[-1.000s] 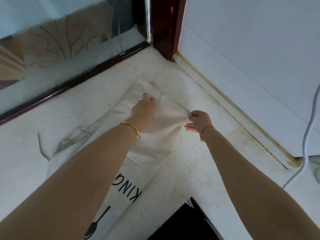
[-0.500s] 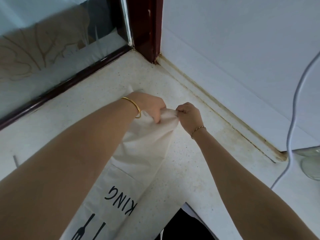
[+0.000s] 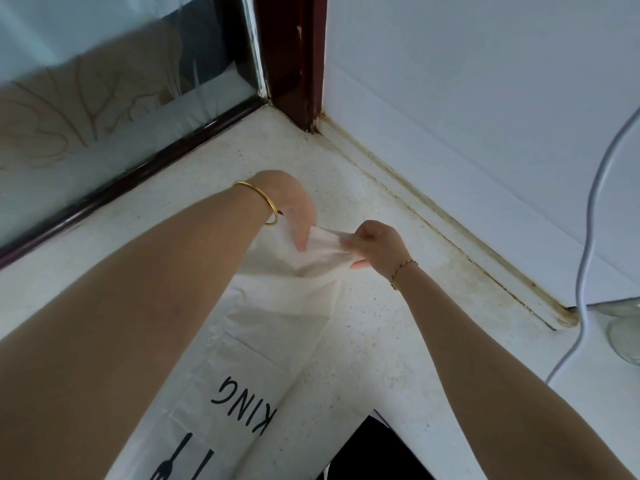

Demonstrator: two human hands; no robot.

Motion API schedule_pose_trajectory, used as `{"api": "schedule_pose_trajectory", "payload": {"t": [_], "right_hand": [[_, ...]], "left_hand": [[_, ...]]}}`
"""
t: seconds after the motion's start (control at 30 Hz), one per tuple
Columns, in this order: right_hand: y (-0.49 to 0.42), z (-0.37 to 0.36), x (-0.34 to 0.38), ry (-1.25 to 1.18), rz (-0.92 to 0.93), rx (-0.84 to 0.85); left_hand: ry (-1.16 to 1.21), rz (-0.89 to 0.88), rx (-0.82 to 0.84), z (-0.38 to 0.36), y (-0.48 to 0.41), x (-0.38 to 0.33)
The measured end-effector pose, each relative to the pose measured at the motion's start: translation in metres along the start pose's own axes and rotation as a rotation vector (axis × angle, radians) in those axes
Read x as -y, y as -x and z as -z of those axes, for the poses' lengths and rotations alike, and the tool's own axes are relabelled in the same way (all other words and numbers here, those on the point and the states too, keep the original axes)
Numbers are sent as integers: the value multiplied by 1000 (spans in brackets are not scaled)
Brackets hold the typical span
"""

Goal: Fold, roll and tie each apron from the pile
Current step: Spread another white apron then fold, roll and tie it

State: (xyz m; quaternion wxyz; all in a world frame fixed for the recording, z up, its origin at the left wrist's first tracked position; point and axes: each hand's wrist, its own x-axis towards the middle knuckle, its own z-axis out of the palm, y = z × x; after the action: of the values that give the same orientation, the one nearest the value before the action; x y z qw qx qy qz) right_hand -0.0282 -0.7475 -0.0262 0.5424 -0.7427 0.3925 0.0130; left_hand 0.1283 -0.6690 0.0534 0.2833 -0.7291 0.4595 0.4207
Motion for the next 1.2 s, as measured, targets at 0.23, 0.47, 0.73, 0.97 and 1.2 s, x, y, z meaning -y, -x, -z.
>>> {"api": "schedule_pose_trajectory", "payload": {"t": [0.23,0.47,0.73,0.97,1.2], "right_hand": [[-5,0,4,11,30,-4],[-11,-5,0,-93,-7,-193],[-15,-9,-19,-55,-181,-165],[-27,-11,-38,81,-248,-343],[-36,-5,-34,-247,-368,-478]], "left_hand": [[-294,186,-213,5,-3,-14],[-388,251,-646,0,-33,-13],[-93,321,-976,-37,-40,-13],[142,424,-448,-94,-63,-34],[271,304,-803,-101,-62,-48]]}}
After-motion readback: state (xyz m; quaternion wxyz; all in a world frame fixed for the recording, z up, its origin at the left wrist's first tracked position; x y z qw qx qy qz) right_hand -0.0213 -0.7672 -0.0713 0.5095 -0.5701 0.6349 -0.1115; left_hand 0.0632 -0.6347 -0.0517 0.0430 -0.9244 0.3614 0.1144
